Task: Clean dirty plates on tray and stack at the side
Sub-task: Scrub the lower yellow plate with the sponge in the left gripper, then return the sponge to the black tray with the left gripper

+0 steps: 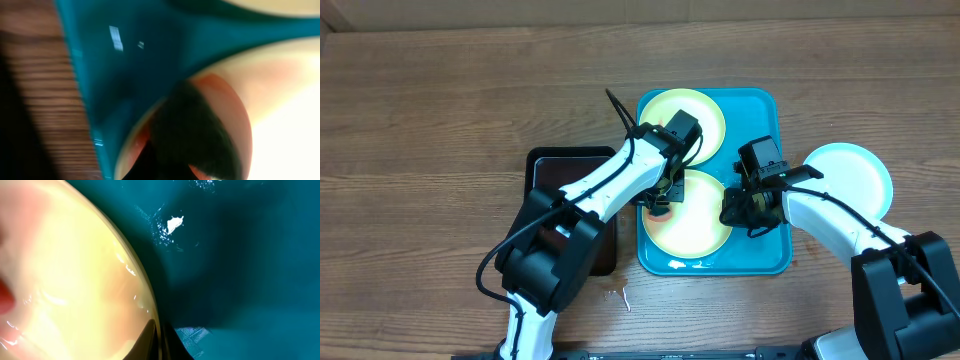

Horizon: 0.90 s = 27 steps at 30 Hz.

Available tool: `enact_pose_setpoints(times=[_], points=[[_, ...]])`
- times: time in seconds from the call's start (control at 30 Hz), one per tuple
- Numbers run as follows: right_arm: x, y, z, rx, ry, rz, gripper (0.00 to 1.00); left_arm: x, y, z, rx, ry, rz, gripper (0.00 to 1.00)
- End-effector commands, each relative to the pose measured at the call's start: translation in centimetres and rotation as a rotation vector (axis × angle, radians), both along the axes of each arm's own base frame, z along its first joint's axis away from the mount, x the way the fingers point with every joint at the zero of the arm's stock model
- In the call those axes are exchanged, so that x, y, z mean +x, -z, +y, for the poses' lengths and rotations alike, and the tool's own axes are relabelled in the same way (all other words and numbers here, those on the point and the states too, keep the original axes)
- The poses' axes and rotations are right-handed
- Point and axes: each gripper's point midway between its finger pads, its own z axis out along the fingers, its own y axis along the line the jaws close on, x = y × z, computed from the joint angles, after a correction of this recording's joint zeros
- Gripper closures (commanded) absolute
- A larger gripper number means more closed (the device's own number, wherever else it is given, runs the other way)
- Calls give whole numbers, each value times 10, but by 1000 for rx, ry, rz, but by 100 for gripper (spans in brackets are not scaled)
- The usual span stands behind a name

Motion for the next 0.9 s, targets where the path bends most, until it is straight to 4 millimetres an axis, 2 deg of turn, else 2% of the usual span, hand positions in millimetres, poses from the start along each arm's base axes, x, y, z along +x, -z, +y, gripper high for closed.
enact_pose_setpoints(times=[0.0, 0.07, 0.13, 0.23, 0.33, 0.43, 0.53, 0.63, 0.7, 0.8, 0.87], points=[[0, 4, -4, -28, 0, -1, 96, 20, -13, 27, 116, -12, -105, 96], [0, 4, -5, -28, 0, 0, 96, 15, -21, 21, 79, -11, -67, 96], [0, 4, -5, -28, 1, 0, 96, 13, -38, 13, 36, -10, -49, 96], [-1, 4, -5, -29, 0, 3, 96, 14, -85, 4, -43, -8, -89, 96], [-2, 4, -5, -30, 0, 7, 96, 15, -135, 5, -103, -12, -174, 96], [-2, 4, -5, -31, 0, 7, 96, 6, -175, 23, -121, -27, -239, 96], [-2, 4, -5, -31, 0, 7, 96, -2, -197, 62, -30, -87, -285, 96], [-1, 4, -5, -29, 0, 3, 96, -10, -202, 106, 85, -174, -274, 96], [0, 4, -5, -28, 1, -1, 96, -14, -195, 128, 126, -220, -227, 96], [2, 4, -4, -26, 1, -6, 96, -17, -169, 150, 158, -275, -164, 96], [2, 4, -4, -26, 1, -7, 96, -20, -142, 160, 166, -316, -127, 96]])
